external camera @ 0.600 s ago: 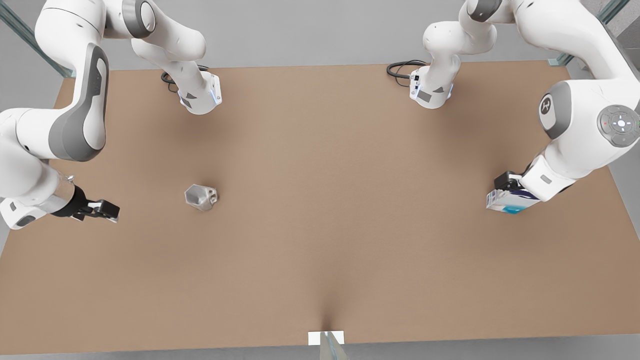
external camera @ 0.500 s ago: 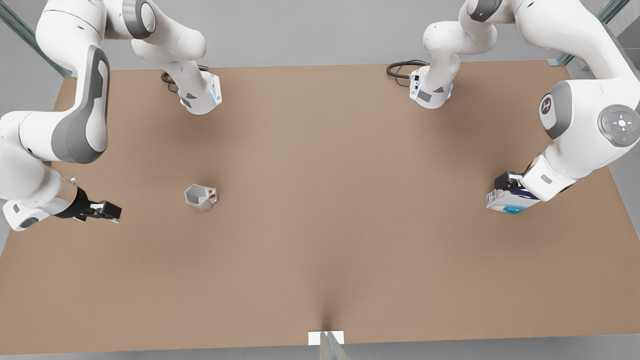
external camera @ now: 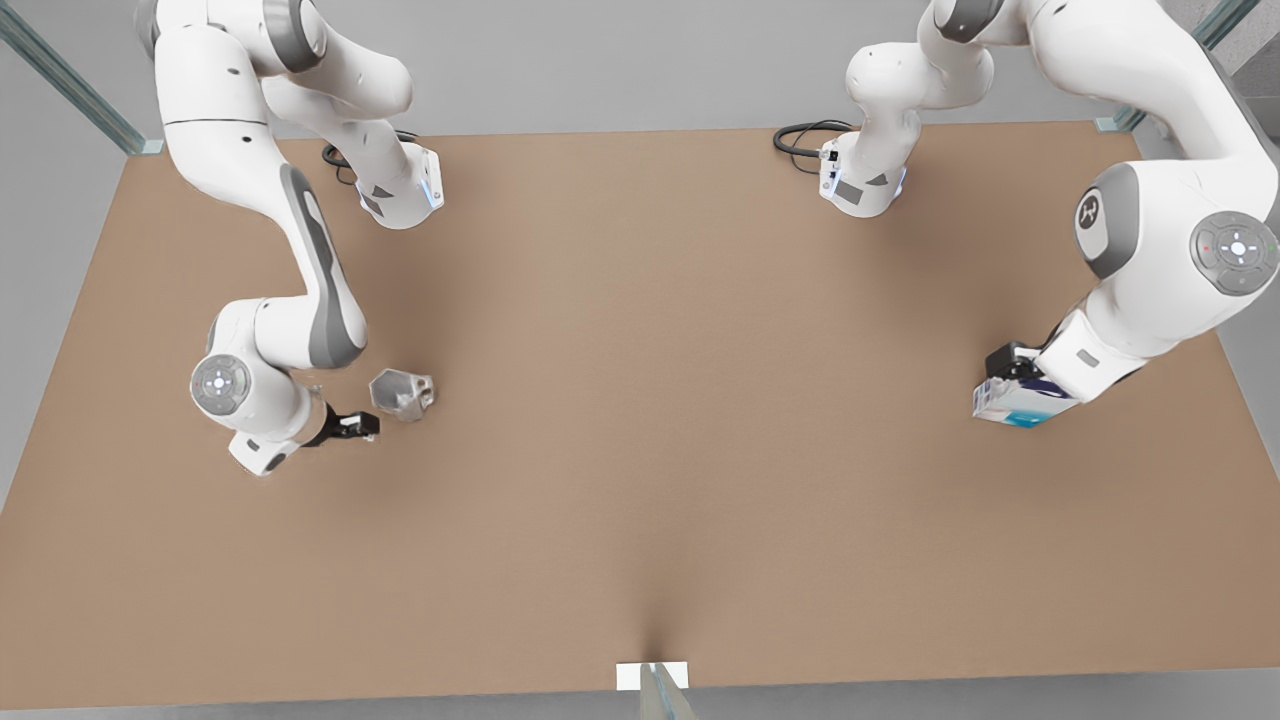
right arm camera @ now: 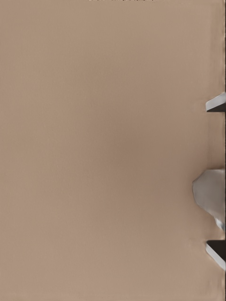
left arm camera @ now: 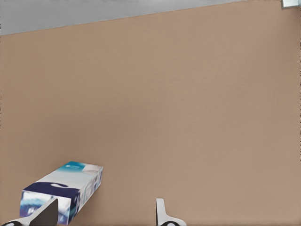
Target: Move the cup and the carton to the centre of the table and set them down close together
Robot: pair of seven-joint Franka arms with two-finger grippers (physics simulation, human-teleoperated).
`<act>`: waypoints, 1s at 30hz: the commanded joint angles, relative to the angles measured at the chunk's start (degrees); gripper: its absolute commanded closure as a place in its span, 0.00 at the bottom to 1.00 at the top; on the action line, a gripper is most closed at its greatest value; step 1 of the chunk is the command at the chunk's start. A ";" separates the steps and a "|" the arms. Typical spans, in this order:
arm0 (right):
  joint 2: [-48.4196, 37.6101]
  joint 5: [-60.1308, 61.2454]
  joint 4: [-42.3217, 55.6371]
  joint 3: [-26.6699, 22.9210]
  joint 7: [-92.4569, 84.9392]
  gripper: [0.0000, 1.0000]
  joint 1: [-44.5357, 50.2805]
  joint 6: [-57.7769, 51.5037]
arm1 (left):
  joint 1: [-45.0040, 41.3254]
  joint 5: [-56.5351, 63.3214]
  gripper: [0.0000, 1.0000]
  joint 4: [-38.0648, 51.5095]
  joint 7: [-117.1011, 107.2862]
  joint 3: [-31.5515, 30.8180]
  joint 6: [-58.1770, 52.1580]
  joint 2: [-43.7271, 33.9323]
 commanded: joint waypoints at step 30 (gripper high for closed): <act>2.22 0.00 -14.36 0.17 -3.25 0.79 -0.02 5.90 | 0.21 -0.16 0.00 -0.39 0.01 0.17 0.00 2.46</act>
